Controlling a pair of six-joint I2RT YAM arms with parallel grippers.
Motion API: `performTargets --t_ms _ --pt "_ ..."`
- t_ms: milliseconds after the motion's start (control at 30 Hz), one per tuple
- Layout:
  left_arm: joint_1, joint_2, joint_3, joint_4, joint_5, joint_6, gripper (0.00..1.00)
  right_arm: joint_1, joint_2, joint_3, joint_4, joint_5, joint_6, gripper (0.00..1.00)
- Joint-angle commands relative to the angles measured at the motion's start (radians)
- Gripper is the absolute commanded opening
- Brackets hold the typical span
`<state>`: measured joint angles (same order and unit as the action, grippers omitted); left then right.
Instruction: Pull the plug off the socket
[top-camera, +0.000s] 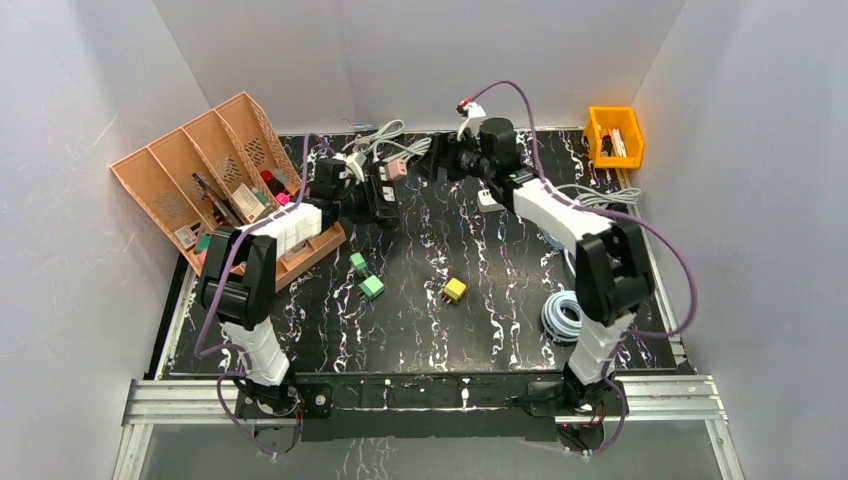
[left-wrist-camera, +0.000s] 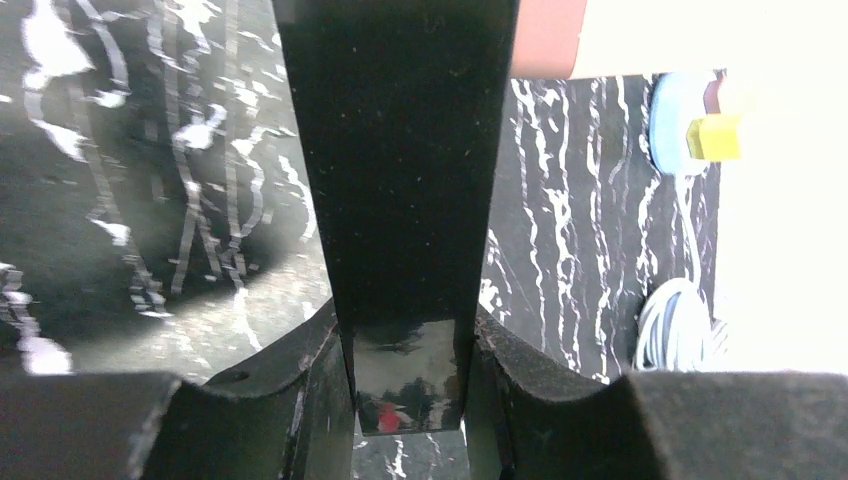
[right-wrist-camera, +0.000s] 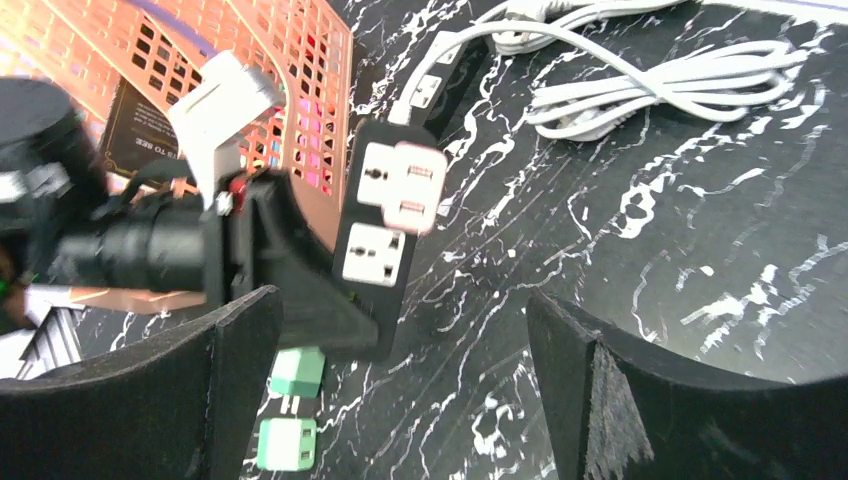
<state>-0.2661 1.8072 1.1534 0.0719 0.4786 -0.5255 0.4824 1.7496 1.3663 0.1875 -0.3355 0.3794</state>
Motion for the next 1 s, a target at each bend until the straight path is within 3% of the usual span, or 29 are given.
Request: performTargets --t_ms 0,267,300,333,367,567,600,633,667,700,733,767,800,833,867,967 --pt "-0.079 -0.108 -0.021 0.097 0.015 -0.019 0.0 0.015 0.122 0.166 -0.016 -0.079 0.024 0.98" --pt "-0.13 -0.087 -0.019 0.122 0.009 -0.032 0.0 0.016 0.245 0.274 -0.051 -0.098 0.018 0.96" --pt "-0.134 -0.083 -0.016 0.123 0.008 -0.034 0.0 0.015 0.256 0.285 -0.059 -0.116 0.01 0.76" --pt "-0.136 -0.081 -0.013 0.122 0.008 -0.034 0.0 0.015 0.269 0.302 -0.077 -0.134 -0.002 0.12" --pt "-0.138 -0.078 -0.012 0.121 0.007 -0.034 0.0 0.015 0.283 0.331 -0.125 -0.135 -0.017 0.0" --pt "-0.138 -0.047 0.053 0.005 -0.089 0.009 0.0 0.001 0.205 0.27 -0.112 -0.151 -0.022 0.0" --pt "-0.136 -0.035 0.079 -0.041 -0.127 0.015 0.0 -0.027 0.192 0.241 -0.018 -0.25 0.065 0.0" --pt "-0.129 -0.02 0.102 -0.078 -0.159 0.016 0.0 -0.076 0.186 0.174 0.199 -0.408 0.247 0.0" --pt "-0.117 -0.003 0.124 -0.108 -0.169 0.013 0.0 -0.118 0.194 0.09 0.544 -0.539 0.55 0.0" --pt "-0.1 0.013 0.139 -0.126 -0.164 0.005 0.0 -0.148 0.218 0.036 0.914 -0.596 0.824 0.0" --pt "-0.081 0.025 0.148 -0.135 -0.156 -0.008 0.0 -0.168 0.256 0.032 1.121 -0.618 1.029 0.0" --pt "-0.064 0.033 0.153 -0.137 -0.149 -0.019 0.0 -0.179 0.28 0.043 1.198 -0.634 1.123 0.0" --pt "-0.047 0.038 0.157 -0.138 -0.148 -0.028 0.0 -0.18 0.282 0.042 1.17 -0.645 1.115 0.0" --pt "-0.03 0.042 0.162 -0.141 -0.155 -0.03 0.0 -0.174 0.241 0.025 1.042 -0.641 0.999 0.0" --pt "-0.019 0.049 0.177 -0.146 -0.157 -0.028 0.0 -0.165 0.189 0.003 0.788 -0.606 0.82 0.0" --pt "0.004 0.088 0.256 -0.209 -0.177 0.003 0.0 -0.051 0.065 0.05 0.034 -0.151 0.165 0.0"
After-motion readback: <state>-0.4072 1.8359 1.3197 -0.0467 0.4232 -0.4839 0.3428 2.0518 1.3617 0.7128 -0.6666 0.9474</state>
